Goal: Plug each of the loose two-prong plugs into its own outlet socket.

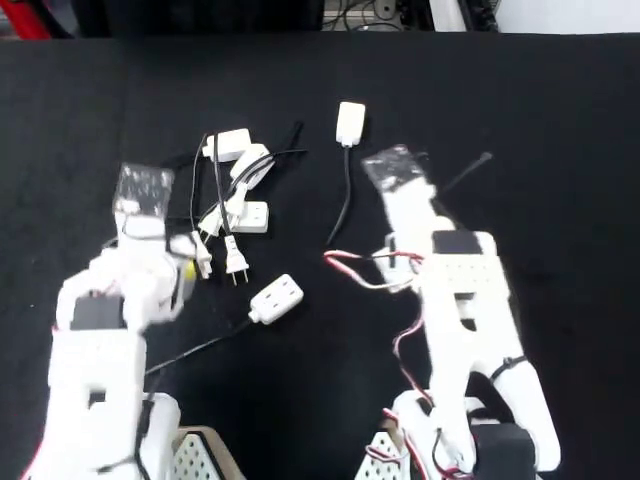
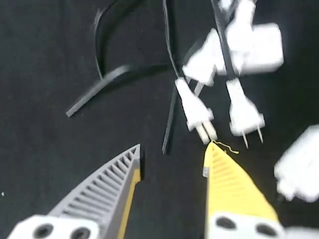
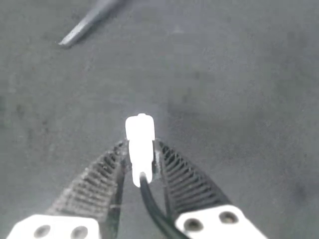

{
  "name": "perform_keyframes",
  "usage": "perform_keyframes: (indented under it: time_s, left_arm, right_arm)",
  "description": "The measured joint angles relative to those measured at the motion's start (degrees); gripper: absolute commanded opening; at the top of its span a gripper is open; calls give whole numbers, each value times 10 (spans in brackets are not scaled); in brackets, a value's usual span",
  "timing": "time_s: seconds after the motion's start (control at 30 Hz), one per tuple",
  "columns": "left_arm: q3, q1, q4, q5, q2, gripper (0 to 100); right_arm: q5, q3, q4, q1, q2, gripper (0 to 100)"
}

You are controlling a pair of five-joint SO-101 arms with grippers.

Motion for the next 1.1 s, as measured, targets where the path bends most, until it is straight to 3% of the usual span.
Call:
perform_keyframes:
  time_s: [0.2,0.53,0.97,1.1]
  left_arm:
    - [142,-54,-1,-26,-192,209]
    - [303,-142,25,-74,-431,209]
    - [308,-149,47,-79,-432,209]
    - [308,-149,93,-79,-433,209]
  right_arm:
    - [-2,-67,71,-105,0,11]
    - [-46,-99,88,-192,1,11]
    - [-51,-158,152,-303,27,11]
    - [-57,-158,138,-333,94,11]
